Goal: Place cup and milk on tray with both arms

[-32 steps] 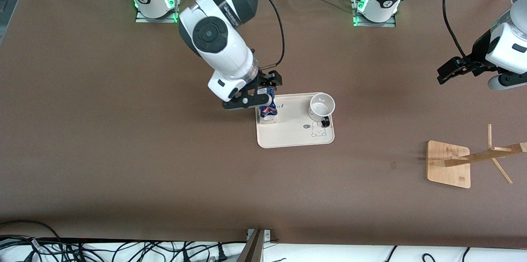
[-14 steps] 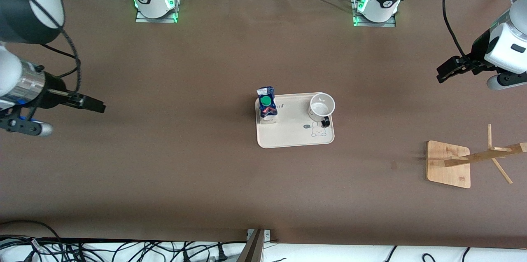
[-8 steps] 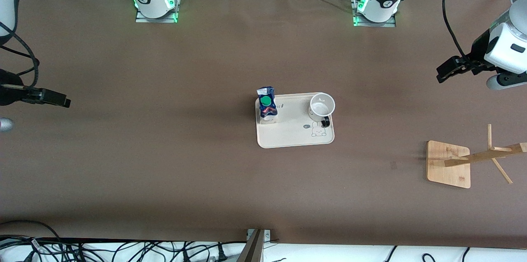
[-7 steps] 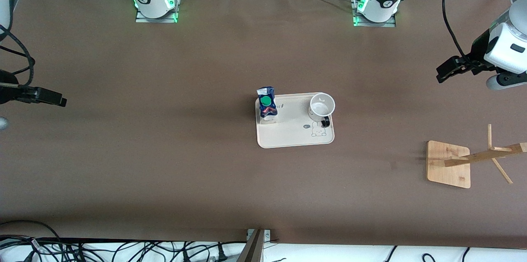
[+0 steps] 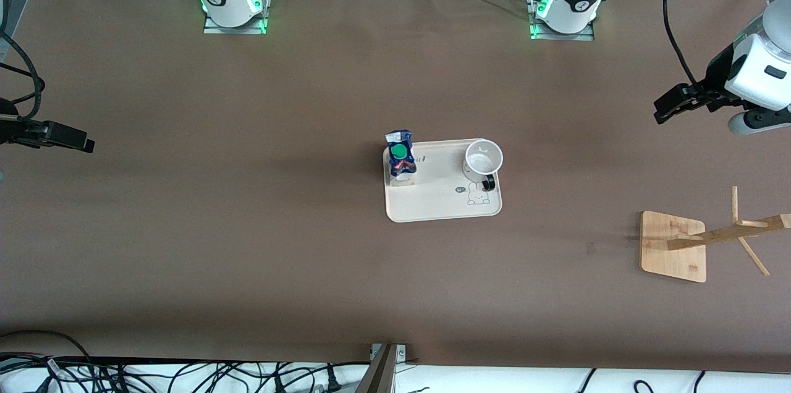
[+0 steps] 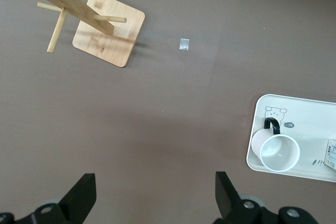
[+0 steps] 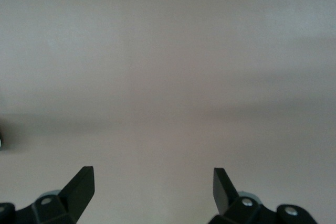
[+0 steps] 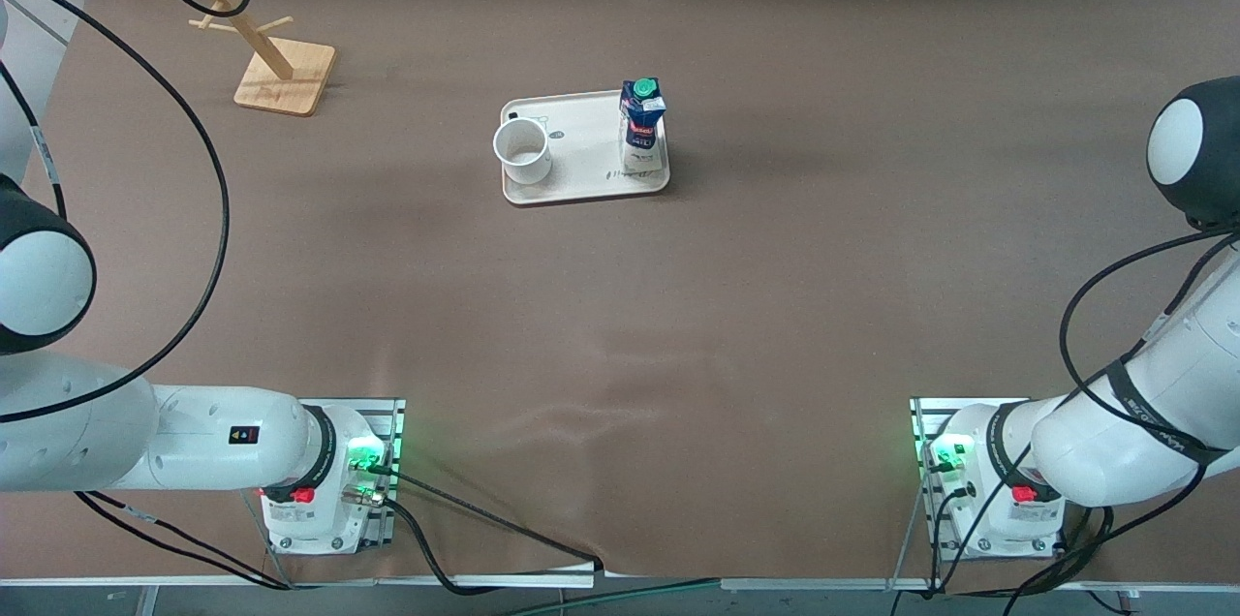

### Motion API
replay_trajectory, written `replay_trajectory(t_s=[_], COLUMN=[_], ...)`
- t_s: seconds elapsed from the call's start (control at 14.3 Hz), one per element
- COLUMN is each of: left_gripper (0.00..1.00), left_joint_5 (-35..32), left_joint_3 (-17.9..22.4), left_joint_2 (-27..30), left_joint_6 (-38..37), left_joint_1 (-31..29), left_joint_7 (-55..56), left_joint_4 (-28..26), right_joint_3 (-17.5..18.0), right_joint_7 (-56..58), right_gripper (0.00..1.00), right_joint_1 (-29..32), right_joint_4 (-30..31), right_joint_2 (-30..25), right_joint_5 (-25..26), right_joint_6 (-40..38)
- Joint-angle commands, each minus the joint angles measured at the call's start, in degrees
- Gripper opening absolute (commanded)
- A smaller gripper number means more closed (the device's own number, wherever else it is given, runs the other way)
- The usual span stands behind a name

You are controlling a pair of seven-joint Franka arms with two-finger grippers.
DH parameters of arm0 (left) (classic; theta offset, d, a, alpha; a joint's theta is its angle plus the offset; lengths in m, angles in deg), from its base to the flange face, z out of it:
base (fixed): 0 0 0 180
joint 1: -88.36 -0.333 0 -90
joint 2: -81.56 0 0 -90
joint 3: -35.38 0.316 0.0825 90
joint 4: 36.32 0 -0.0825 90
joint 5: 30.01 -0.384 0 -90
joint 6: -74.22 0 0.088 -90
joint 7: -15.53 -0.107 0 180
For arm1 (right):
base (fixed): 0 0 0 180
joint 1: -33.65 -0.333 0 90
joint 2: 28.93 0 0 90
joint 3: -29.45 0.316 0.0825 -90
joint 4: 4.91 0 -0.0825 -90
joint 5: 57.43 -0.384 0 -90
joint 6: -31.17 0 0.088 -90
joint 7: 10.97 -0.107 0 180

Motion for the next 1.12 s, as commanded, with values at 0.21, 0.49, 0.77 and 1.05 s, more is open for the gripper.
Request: replay_trajectory(t_s=[0.21, 0.49, 0.77, 1.05], left_gripper=[1.0, 1.0, 1.0, 1.0], left_joint_5=[1.0, 1.0, 1.0, 1.0], left_joint_3=[-0.1, -0.1, -0.1, -0.1], left_joint_2=[-0.7, -0.7, -0.7, -0.7], left_joint_6=[-1.6, -1.6, -1.6, -1.6], left_joint_1=[0.1, 0.1, 0.1, 0.1], left_joint_7=[-0.6, -0.5, -0.5, -0.5], left_joint_4=[2.0, 1.9, 1.9, 1.9], right_joint_3=[21.2, 33.7, 33.7, 33.8], right_joint_7=[-3.4, -4.2, -4.1, -4.3], right_gripper=[1.0, 1.0, 1.0, 1.0], right_joint_1=[15.4, 22.6, 21.9, 21.8], right_joint_4=[2.1, 10.8, 10.7, 10.7], right_joint_2=[-5.4, -10.5, -10.3, -10.4], right_joint_5=[6.5, 15.7, 15.6, 15.3], right_joint_6=[2.4, 8.7, 9.1, 9.1])
